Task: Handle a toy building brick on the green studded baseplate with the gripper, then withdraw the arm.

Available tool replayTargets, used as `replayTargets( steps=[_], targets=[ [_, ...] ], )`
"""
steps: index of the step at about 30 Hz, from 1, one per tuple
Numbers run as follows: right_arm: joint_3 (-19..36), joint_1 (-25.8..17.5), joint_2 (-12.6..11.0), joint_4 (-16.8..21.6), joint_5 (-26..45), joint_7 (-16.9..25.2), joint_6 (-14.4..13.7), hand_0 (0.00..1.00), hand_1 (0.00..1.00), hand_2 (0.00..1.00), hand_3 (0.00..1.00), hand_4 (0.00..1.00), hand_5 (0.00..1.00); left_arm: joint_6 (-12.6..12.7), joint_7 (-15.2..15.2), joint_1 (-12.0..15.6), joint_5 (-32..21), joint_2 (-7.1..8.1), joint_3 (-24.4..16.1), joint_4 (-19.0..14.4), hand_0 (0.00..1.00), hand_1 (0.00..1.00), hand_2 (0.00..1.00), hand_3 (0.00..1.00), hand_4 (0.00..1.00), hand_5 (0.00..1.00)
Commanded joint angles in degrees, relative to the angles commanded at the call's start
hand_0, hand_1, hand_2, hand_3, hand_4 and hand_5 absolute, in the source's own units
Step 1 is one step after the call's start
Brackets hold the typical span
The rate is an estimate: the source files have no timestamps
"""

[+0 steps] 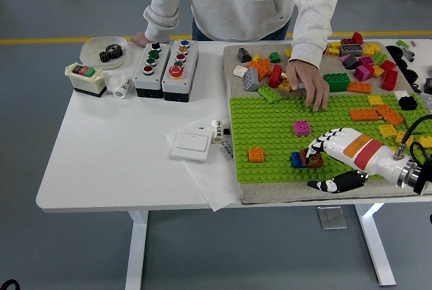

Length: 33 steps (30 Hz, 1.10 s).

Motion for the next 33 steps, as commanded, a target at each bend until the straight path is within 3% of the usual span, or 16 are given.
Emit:
replayTargets(
  steps=[33],
  targets=[
    [1.2, 0.0, -0.3, 0.6, -0.4, -0.1, -0.1, 0.688, 0.664, 0.703, 0.59, 0.817, 0.669, 0.3, 0.0, 0.0, 0.3, -0.01, 0.0, 0.1, 0.731, 0.73, 0.741, 0.596, 0.66, 0.599]
  ],
)
